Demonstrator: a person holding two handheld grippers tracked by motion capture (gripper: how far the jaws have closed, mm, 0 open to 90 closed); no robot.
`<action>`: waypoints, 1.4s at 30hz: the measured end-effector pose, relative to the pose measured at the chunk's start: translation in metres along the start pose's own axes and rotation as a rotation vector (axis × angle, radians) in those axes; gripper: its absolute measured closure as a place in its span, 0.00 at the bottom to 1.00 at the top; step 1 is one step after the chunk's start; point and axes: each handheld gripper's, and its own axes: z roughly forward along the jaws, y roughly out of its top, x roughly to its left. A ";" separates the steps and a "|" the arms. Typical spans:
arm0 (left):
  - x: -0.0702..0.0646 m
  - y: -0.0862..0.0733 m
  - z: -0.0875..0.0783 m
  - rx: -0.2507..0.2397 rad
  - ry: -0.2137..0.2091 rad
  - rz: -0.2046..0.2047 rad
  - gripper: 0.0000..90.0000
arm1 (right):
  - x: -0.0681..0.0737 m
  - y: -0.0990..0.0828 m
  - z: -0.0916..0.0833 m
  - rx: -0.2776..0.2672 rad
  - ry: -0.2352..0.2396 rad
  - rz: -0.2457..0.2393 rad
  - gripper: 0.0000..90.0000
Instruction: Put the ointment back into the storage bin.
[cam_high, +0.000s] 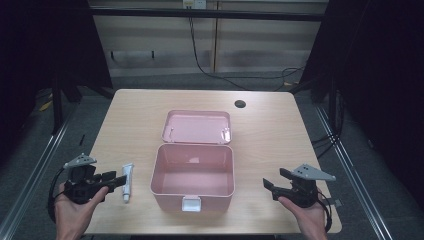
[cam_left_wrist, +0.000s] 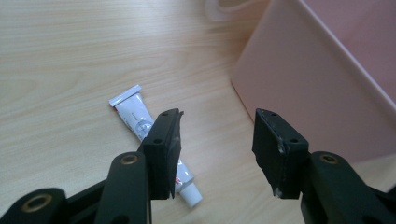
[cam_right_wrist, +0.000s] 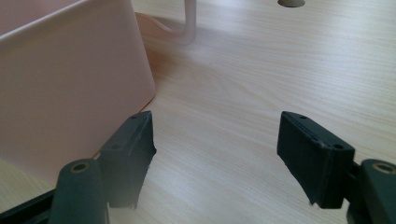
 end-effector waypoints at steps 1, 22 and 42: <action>0.000 0.001 -0.001 0.009 -0.003 0.004 0.58 | 0.001 0.000 0.000 0.000 0.001 0.002 0.30; 0.015 0.030 0.003 0.278 0.033 -0.003 0.75 | 0.006 0.002 -0.001 0.018 0.015 -0.026 0.30; 0.028 0.049 0.032 0.514 0.131 -0.081 0.74 | 0.008 0.003 -0.001 0.014 0.039 -0.031 0.29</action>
